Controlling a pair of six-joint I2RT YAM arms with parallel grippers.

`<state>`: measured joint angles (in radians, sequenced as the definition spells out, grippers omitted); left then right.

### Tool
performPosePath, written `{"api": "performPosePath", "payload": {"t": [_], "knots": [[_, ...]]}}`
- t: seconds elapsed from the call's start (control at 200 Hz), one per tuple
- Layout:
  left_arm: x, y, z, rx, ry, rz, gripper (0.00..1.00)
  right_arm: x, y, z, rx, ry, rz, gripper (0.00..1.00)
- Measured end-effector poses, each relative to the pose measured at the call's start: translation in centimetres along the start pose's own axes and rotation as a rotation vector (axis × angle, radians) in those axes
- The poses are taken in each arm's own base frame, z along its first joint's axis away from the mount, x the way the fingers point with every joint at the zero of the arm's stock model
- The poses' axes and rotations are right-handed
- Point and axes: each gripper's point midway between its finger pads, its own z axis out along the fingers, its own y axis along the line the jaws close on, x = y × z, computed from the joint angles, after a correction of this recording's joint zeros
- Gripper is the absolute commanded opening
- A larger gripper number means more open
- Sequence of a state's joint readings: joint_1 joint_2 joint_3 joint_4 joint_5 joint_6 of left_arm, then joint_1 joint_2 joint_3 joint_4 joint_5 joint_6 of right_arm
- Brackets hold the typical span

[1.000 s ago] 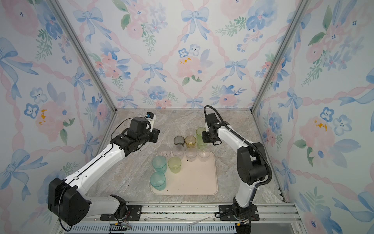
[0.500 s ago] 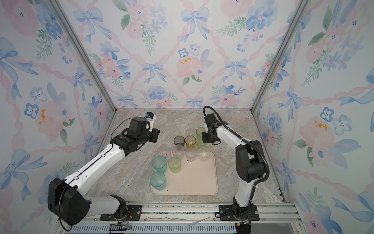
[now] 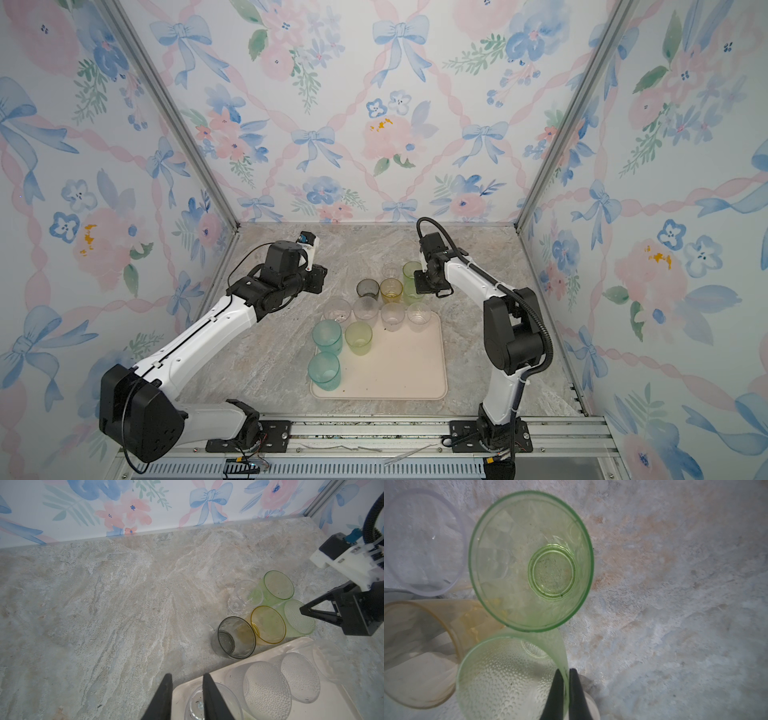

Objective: Place the glasses into the tray
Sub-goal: 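Close the right gripper on the green frosted cup and lift it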

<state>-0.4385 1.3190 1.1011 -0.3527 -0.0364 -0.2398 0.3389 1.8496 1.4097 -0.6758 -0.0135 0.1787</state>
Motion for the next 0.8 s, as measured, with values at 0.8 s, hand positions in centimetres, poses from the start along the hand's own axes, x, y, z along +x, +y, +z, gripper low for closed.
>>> {"api": "performPosePath", "payload": {"t": [0.8], "knots": [[0.8, 0.1, 0.4, 0.011, 0.013, -0.001, 0.28, -0.4, -2.9, -6.5, 0.092, -0.114, 0.027, 0.02]]}}
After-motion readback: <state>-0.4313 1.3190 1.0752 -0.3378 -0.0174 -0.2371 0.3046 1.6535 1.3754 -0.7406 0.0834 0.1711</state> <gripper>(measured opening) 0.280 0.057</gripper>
